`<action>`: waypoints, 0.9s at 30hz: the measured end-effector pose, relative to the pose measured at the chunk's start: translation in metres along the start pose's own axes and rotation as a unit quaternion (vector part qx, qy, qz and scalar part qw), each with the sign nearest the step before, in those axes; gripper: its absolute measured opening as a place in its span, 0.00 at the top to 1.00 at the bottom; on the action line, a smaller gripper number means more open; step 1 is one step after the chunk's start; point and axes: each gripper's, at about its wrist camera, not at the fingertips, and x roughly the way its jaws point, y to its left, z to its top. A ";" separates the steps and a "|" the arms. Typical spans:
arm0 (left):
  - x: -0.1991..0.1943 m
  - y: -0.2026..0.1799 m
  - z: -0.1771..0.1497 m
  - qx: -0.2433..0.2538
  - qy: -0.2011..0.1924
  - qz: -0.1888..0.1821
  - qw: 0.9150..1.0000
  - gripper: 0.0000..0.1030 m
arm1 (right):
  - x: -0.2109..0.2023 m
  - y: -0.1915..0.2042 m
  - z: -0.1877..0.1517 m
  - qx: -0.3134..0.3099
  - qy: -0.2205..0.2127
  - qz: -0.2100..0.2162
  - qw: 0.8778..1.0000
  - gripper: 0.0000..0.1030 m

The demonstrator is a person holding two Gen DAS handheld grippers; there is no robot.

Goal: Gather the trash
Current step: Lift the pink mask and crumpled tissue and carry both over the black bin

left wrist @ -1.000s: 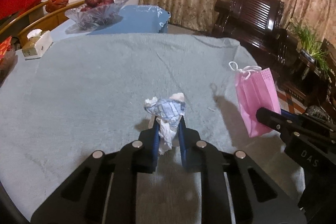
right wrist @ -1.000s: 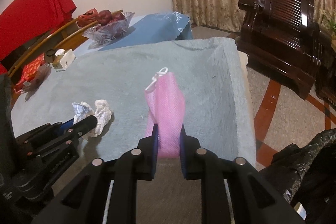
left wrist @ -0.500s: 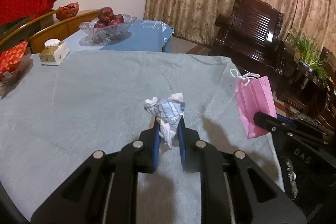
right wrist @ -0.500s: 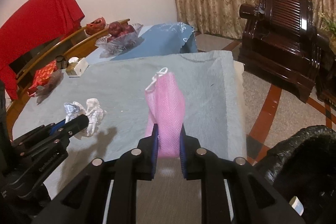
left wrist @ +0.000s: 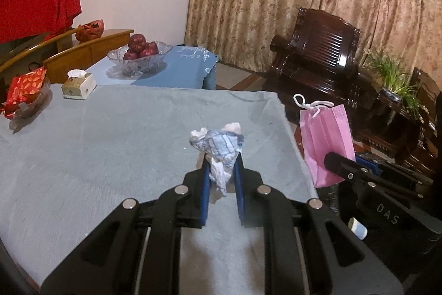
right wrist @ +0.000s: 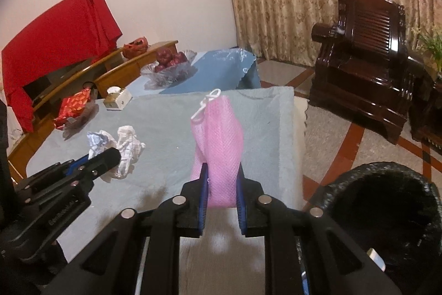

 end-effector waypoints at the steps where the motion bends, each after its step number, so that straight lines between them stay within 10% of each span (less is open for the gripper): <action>1: -0.006 -0.004 -0.001 0.001 -0.002 -0.002 1.000 0.86 | -0.004 0.000 0.000 -0.001 -0.002 0.000 1.000 0.83; 27: -0.092 -0.099 -0.030 0.040 -0.042 -0.052 0.997 0.86 | -0.142 -0.046 -0.032 0.018 -0.070 -0.051 0.996 0.83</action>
